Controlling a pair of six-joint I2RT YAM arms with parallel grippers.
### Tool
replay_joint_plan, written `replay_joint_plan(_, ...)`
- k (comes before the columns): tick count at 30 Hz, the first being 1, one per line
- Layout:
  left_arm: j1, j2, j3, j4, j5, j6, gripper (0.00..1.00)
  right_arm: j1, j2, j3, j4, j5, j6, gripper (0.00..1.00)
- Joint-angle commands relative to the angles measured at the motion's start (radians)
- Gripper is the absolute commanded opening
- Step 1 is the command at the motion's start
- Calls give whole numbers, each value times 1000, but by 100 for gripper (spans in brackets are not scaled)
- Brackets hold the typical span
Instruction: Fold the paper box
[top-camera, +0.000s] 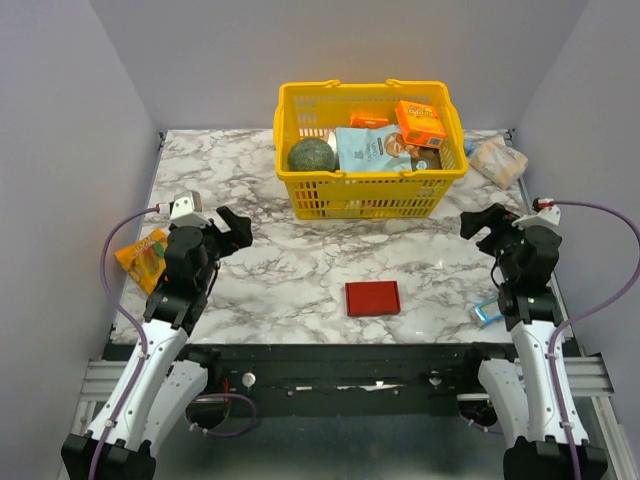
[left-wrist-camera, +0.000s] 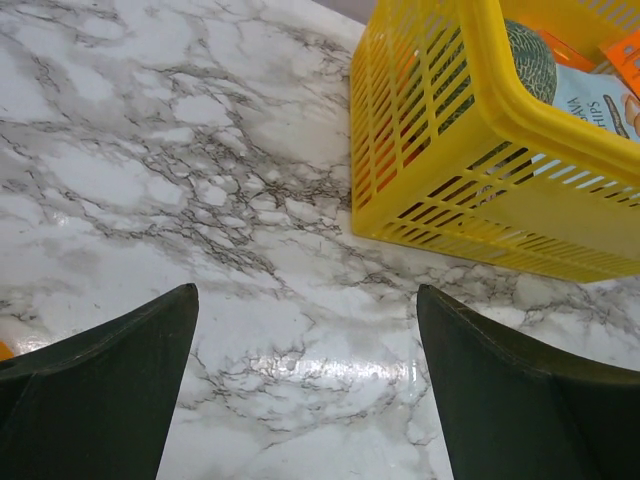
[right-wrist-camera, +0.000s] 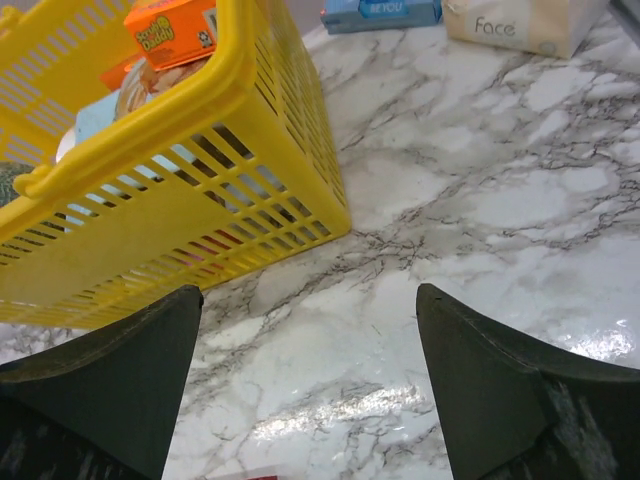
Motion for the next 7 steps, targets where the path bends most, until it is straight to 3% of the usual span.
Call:
replay_joint_plan(1, 6, -22, 5, -83, -41, 19, 99, -5, -28, -21, 27, 47, -35, 95)
replay_joint_plan(7, 6, -20, 24, -86, -44, 22, 99, -5, -30, -14, 24, 52, -32, 95)
